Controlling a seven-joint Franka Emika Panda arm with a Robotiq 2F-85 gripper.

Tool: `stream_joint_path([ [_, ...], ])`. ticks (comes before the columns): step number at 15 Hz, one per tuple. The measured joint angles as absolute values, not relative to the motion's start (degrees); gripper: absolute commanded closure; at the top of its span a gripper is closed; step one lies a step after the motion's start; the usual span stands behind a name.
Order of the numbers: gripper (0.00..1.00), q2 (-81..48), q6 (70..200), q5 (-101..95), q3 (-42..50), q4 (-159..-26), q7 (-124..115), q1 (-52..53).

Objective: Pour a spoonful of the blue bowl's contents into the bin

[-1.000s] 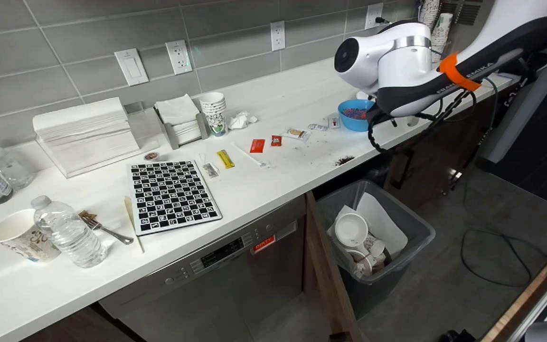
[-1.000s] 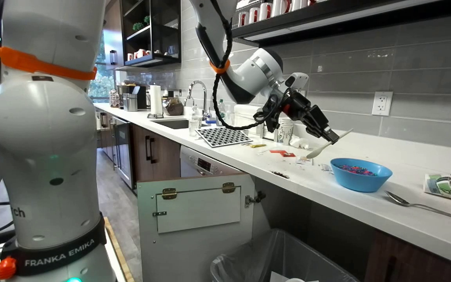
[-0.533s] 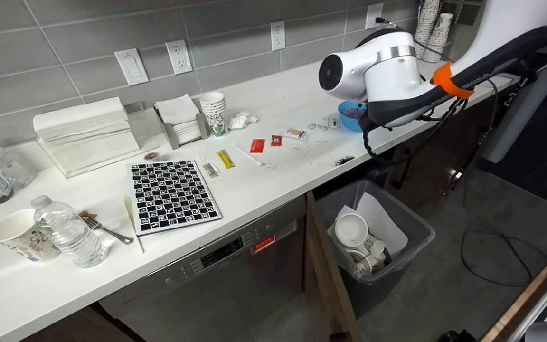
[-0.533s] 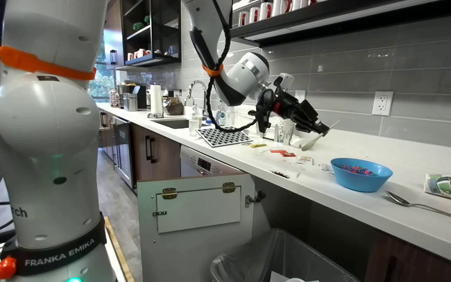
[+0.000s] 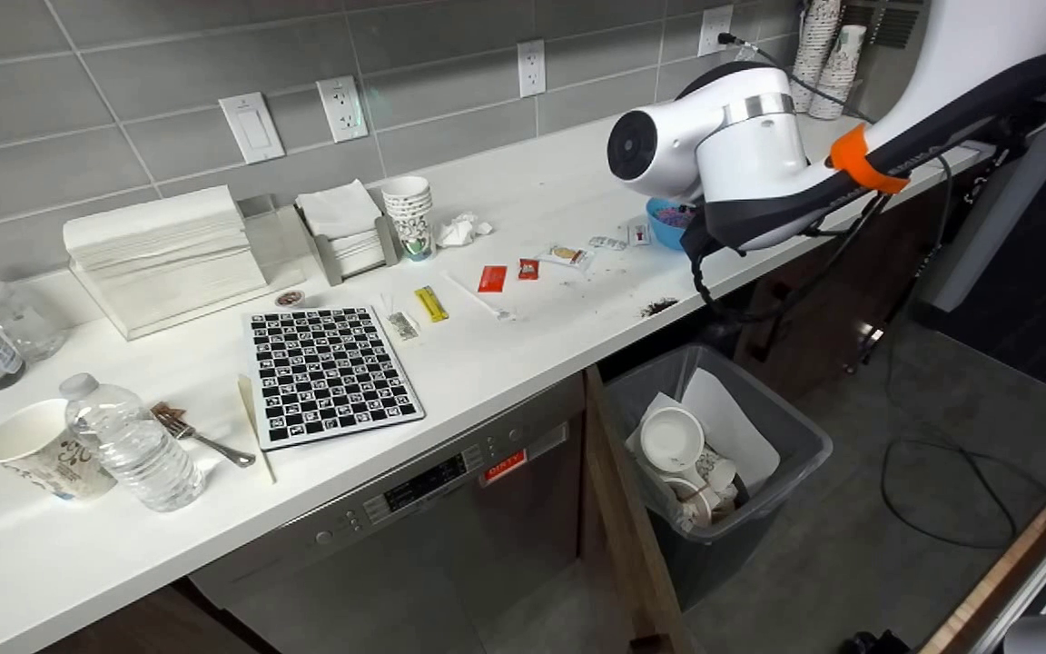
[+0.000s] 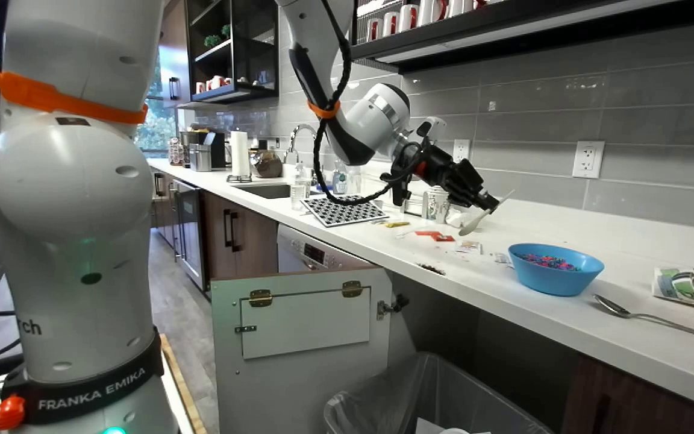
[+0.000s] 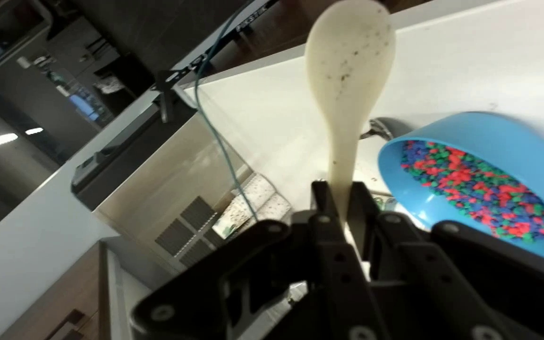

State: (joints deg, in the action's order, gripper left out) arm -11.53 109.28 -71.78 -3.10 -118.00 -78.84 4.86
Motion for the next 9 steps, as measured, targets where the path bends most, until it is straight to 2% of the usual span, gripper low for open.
stream_joint_path([
  [9, 0.97, -11.40, 135.64, -52.02, 2.42, -118.60, -71.14, -4.40],
])
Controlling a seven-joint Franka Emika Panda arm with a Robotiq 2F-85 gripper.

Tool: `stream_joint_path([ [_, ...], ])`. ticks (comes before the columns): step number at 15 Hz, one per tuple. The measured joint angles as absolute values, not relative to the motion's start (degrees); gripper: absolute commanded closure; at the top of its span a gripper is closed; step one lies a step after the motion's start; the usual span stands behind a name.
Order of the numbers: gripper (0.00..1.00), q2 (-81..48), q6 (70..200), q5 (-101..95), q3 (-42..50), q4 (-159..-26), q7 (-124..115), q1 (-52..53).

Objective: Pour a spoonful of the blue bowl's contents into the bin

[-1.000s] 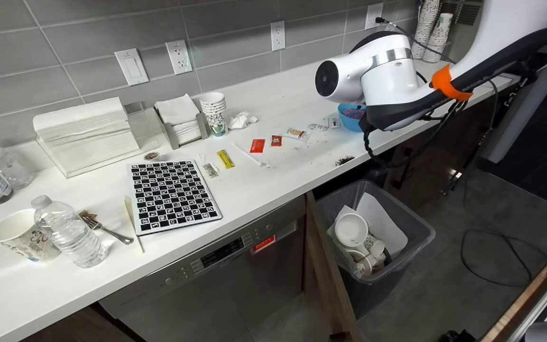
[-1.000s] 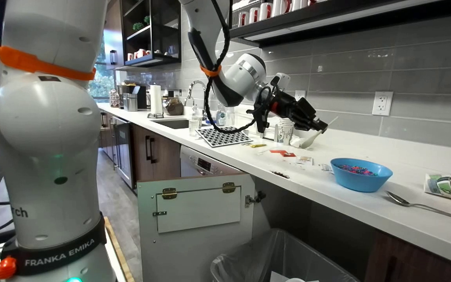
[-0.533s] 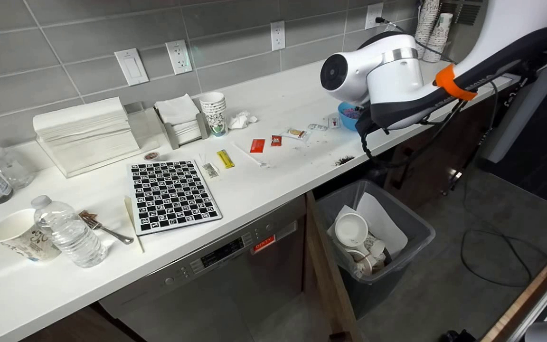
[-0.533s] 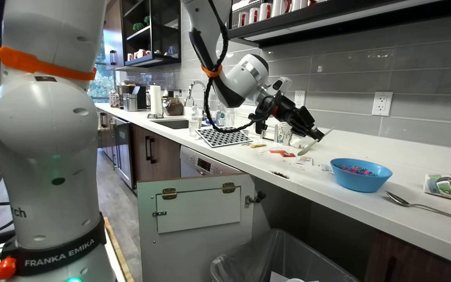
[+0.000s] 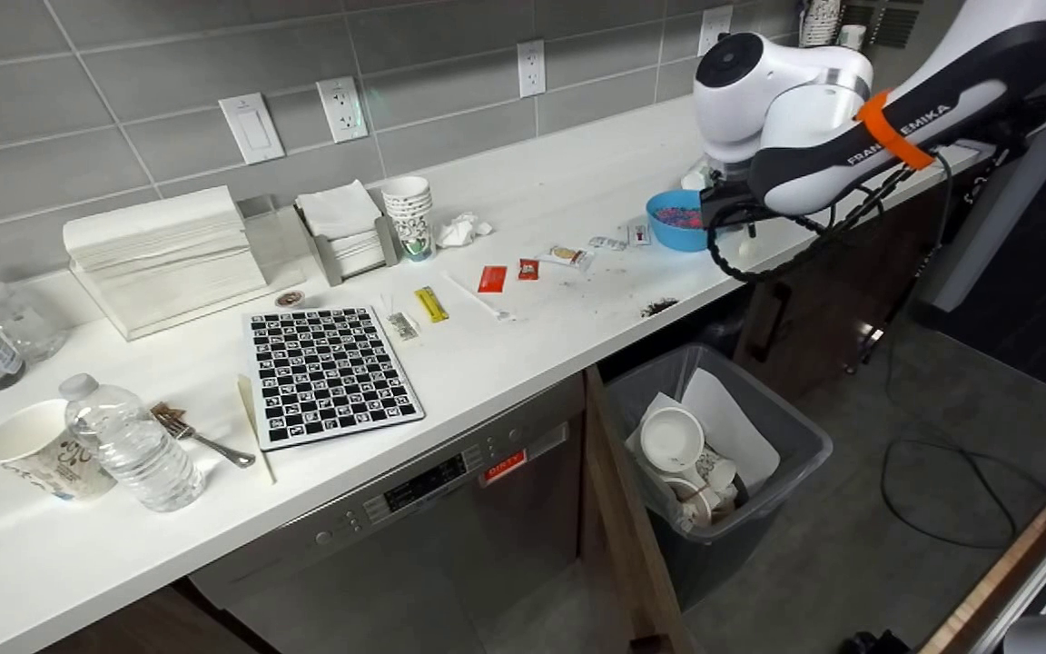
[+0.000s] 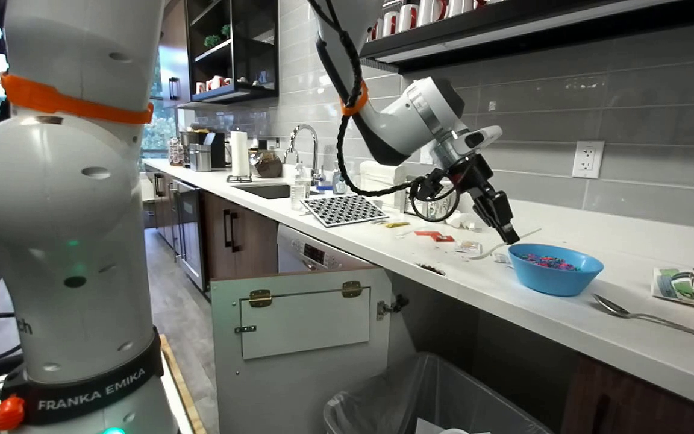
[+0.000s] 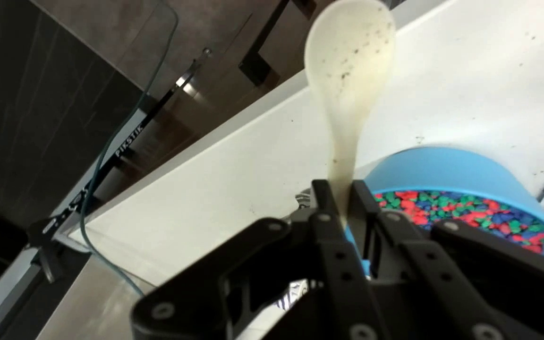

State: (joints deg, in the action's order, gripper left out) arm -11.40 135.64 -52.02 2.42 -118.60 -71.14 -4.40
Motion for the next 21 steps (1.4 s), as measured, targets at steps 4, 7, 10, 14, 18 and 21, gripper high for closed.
stream_joint_path([
  [4, 0.97, -11.21, 138.17, -42.10, 5.79, -118.33, -64.87, -6.70],
  [7, 0.97, -11.45, 138.19, -35.61, 8.19, -117.46, -59.30, -7.94],
  [10, 0.97, -12.58, 138.37, -28.31, 10.57, -115.37, -53.66, -9.55],
  [14, 0.97, -16.21, 141.04, -18.55, 12.69, -110.60, -46.87, -11.58],
  [18, 0.87, -21.45, 143.02, -11.58, 13.96, -105.14, -42.44, -12.77],
  [21, 0.97, -21.34, 143.02, -11.58, 14.60, -105.14, -42.44, -12.06],
])
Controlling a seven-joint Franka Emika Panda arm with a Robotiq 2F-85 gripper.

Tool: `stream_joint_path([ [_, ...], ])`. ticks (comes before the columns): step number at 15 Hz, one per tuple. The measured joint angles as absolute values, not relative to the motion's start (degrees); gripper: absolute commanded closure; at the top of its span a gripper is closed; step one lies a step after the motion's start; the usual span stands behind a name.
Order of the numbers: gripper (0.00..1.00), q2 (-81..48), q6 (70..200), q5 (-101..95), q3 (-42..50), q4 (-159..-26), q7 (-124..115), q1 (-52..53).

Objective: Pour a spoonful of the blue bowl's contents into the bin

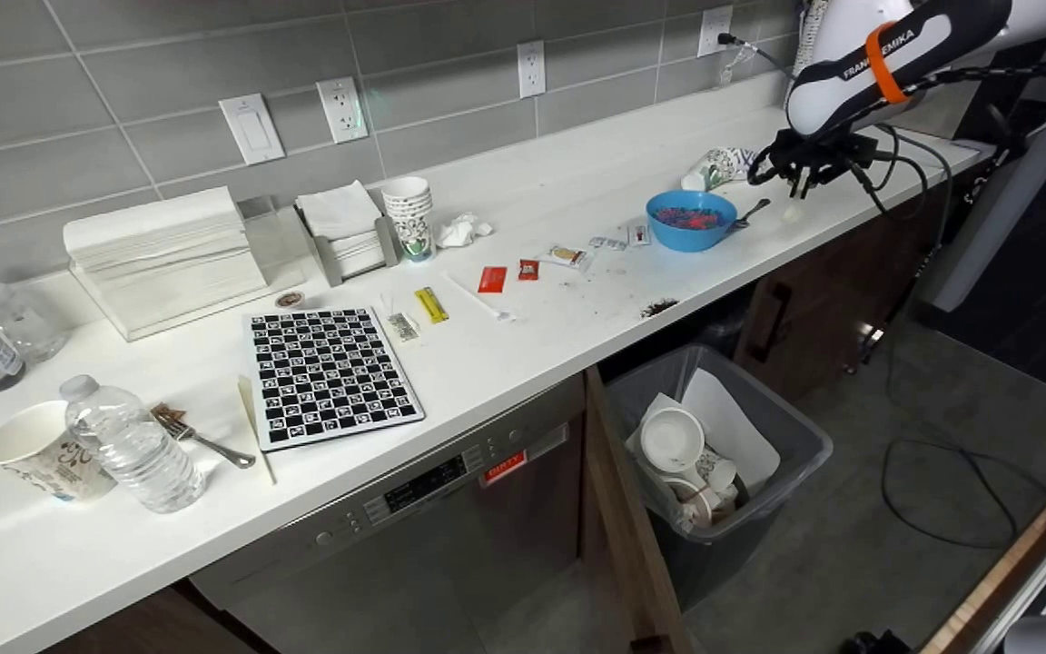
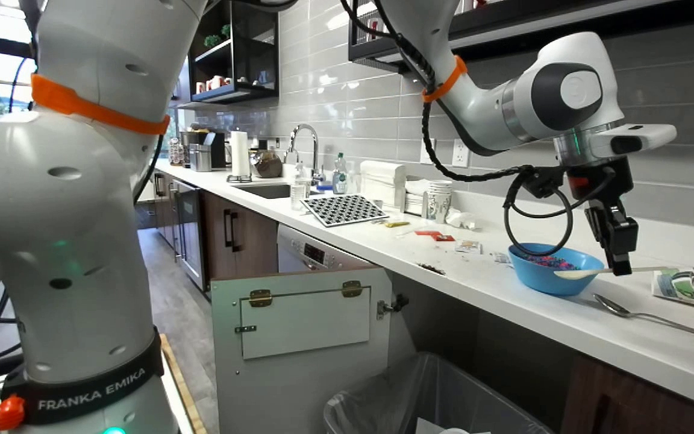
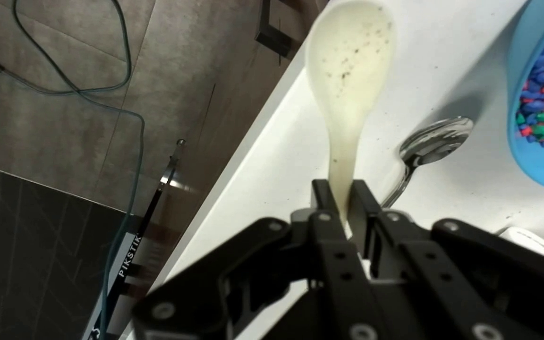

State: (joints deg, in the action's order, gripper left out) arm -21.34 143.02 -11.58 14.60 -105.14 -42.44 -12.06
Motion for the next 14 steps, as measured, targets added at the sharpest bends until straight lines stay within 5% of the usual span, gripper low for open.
stream_joint_path([
  [14, 0.97, -33.48, 135.40, 5.71, 16.87, -91.62, -47.48, -15.59],
])
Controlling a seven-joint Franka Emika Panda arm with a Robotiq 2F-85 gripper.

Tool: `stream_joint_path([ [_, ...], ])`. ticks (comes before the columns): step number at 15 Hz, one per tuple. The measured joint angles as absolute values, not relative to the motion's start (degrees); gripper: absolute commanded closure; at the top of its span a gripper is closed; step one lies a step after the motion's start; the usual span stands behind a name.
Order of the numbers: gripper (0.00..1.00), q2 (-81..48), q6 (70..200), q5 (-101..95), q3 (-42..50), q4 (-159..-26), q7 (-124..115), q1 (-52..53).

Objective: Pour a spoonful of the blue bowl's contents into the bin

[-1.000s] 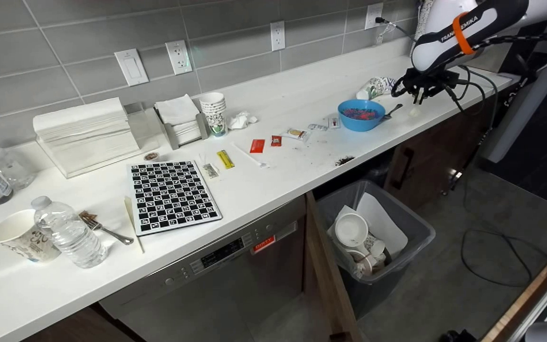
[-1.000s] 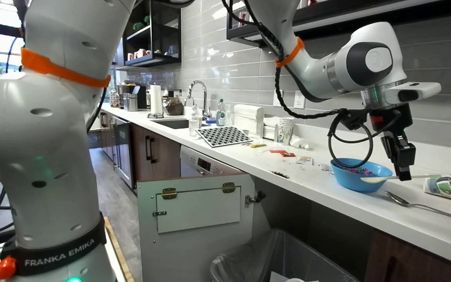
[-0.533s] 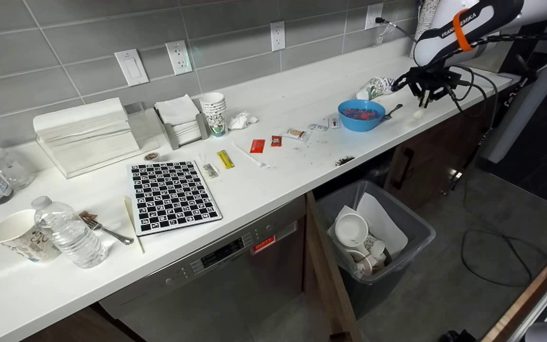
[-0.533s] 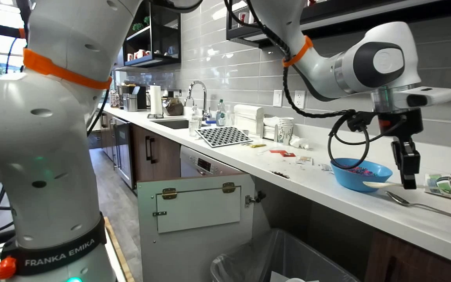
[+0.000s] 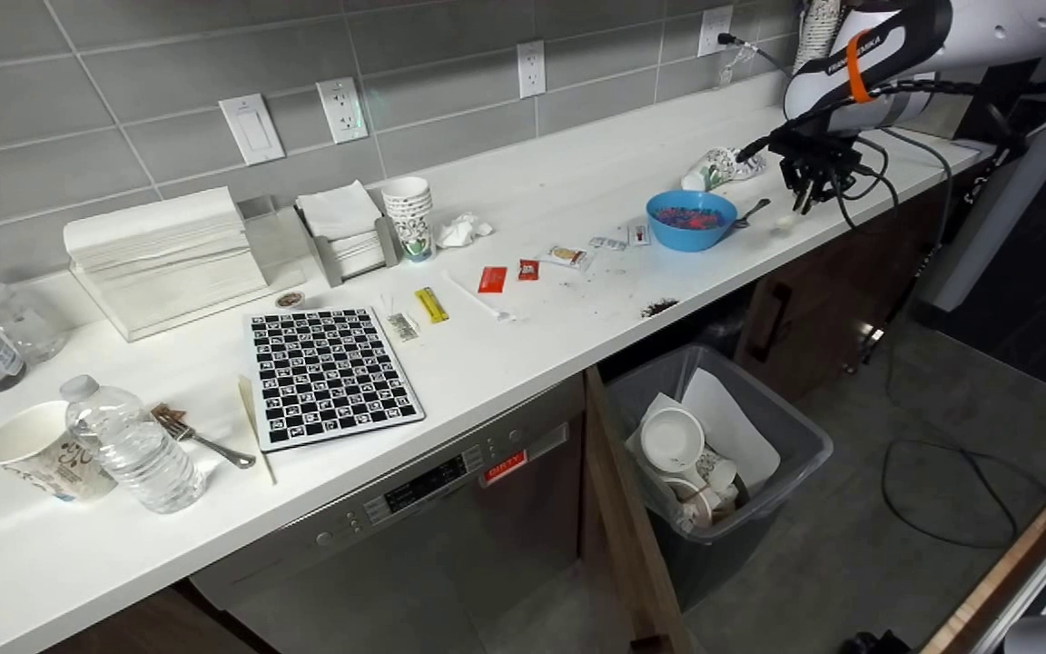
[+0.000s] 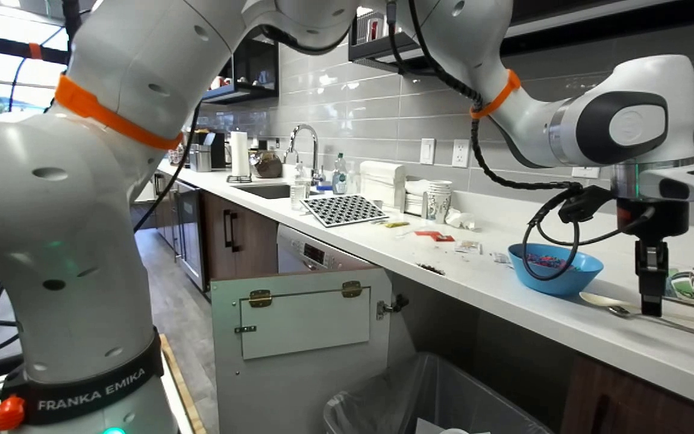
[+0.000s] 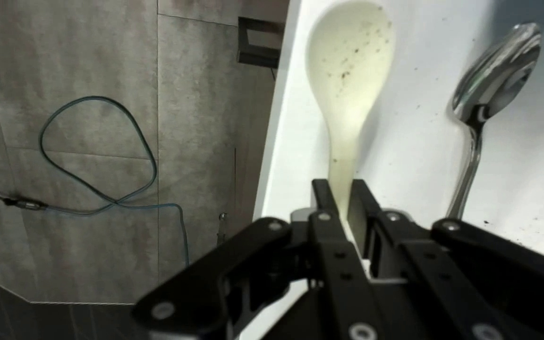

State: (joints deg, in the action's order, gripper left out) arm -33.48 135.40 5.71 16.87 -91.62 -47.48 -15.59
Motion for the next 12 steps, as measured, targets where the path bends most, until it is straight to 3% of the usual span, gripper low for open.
stream_joint_path([
  [8, 0.97, -40.80, 133.99, 6.54, 16.58, -84.47, -50.77, -15.79],
  [9, 0.72, -41.53, 133.57, 6.58, 16.58, -83.65, -51.05, -15.86],
  [12, 0.45, -43.24, 132.55, 6.67, 16.58, -81.36, -52.07, -15.99],
])
